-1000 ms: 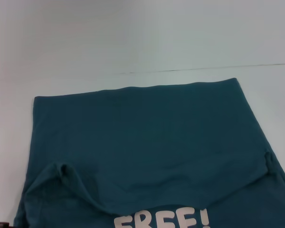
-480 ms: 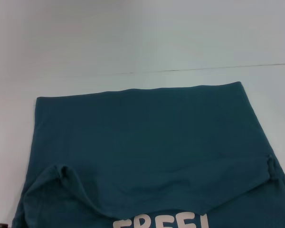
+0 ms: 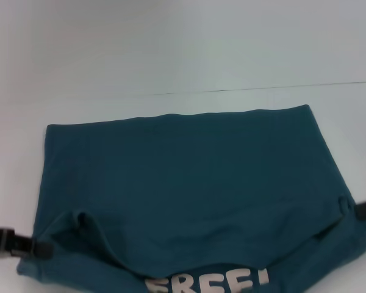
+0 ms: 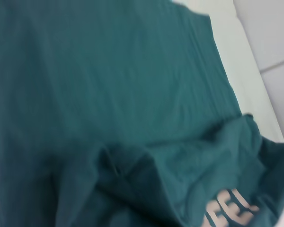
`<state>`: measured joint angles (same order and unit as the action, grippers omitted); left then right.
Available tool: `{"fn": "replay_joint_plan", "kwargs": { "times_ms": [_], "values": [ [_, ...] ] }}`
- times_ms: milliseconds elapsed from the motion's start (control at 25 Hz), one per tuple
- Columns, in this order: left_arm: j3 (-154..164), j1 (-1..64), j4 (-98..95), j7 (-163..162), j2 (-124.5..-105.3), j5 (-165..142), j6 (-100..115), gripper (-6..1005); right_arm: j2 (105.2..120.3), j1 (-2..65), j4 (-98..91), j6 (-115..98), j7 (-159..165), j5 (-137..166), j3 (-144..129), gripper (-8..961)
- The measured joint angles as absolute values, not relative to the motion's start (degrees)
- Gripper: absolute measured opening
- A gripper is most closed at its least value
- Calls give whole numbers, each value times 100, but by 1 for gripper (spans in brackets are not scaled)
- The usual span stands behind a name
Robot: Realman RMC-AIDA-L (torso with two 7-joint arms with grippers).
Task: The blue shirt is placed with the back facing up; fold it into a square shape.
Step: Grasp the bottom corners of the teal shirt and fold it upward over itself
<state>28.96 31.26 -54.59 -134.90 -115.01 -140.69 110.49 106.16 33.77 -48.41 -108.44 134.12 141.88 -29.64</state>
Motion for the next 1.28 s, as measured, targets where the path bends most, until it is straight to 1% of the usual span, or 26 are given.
{"fn": "replay_joint_plan", "kwargs": {
  "times_ms": [200, 320, 600, 680, 880, 960, 1160, 1280],
  "values": [
    [2752, 3370, -5453, -13924, -11380, -14063, 10837, 50, 10521, 3454, -4837, -10652, 13555, 13889, -2418, 39],
    [2718, 3477, -5449, -14197, -11328, -14063, 10634, 50, 10494, 3454, -4836, -10510, 13617, 13735, -2292, 39],
    [2757, 3708, -5390, -14761, -11287, -14102, 10029, 50, 10471, 3460, -4636, -9799, 13858, 13330, -2219, 40],
    [2823, 3762, -5387, -14894, -11290, -14108, 9818, 51, 10499, 3465, -4550, -9476, 13891, 13160, -2220, 40],
    [3290, 3806, -5247, -15210, -11332, -14113, 9180, 53, 10674, 3473, -4256, -8423, 13889, 13025, -2419, 40],
    [3452, 3816, -5205, -15271, -11334, -14114, 9064, 55, 10721, 3480, -4188, -8168, 13879, 13024, -2621, 40],
    [3508, 3888, -5318, -15217, -11337, -14013, 9214, 59, 10733, 3513, -4262, -8155, 13913, 12979, -2855, 39],
    [3479, 3946, -5404, -15289, -11267, -13913, 9187, 62, 10689, 3517, -4412, -8169, 13957, 12844, -2716, 39]
  ]
}}
